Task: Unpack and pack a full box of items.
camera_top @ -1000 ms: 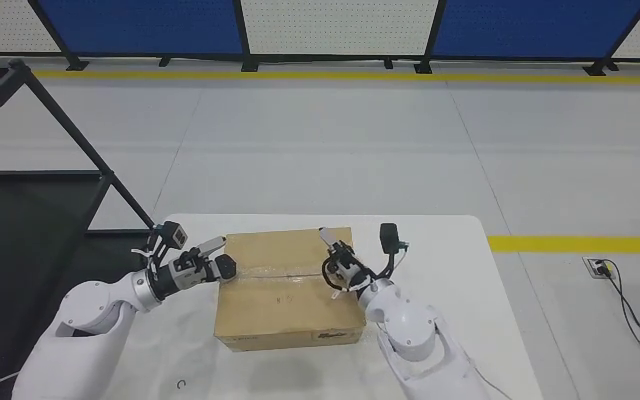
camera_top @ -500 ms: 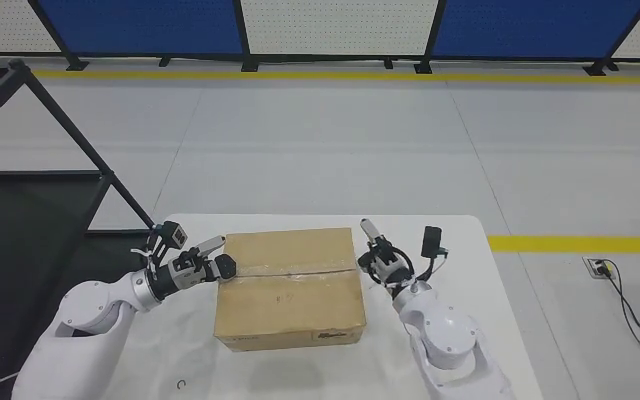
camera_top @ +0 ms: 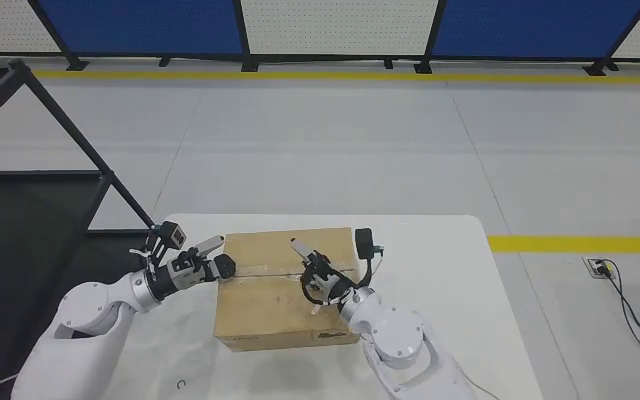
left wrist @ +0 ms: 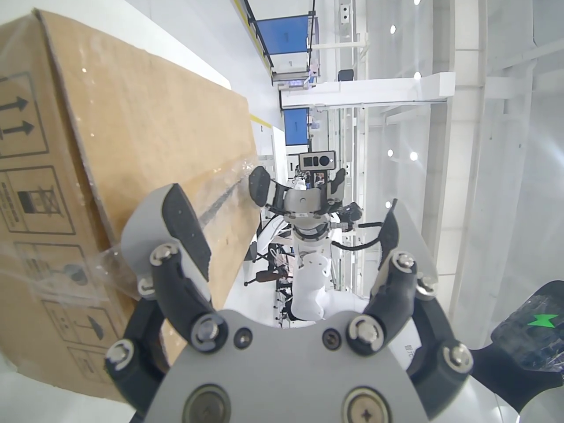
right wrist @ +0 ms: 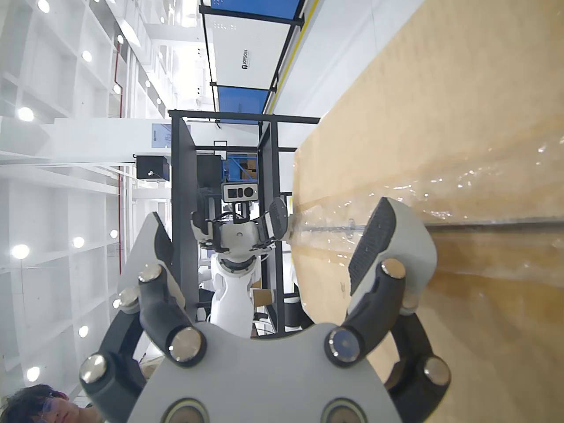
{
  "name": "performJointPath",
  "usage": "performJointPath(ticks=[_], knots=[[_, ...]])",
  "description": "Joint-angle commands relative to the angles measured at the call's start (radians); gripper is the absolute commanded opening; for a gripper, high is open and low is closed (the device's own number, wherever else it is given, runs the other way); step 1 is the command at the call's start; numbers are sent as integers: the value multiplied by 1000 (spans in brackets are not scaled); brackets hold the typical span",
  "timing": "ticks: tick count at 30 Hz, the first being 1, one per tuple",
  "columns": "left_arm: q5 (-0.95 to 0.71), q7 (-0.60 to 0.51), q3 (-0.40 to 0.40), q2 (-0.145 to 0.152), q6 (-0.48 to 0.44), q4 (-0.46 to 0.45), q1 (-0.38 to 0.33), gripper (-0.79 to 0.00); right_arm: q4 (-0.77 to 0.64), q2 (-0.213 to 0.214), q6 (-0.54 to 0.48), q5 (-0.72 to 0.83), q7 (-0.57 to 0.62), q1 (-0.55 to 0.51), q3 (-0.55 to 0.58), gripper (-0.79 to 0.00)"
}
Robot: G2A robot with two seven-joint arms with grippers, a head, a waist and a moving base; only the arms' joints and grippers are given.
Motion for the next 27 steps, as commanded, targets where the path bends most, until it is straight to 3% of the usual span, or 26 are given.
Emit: performJointPath(ticks=[1,14,27], knots=[[-2,-2,-6,1,-2,3,3,0,37,-5,4,25,11,17,-8,0],[-15,-10,-39,7,-10,16,21,0,133,-39,-46,105,-9,73,-91,0],[-48,8,-111,20,-25,-16,91,0,271,-99,-99,180,-71,180,-190,0]])
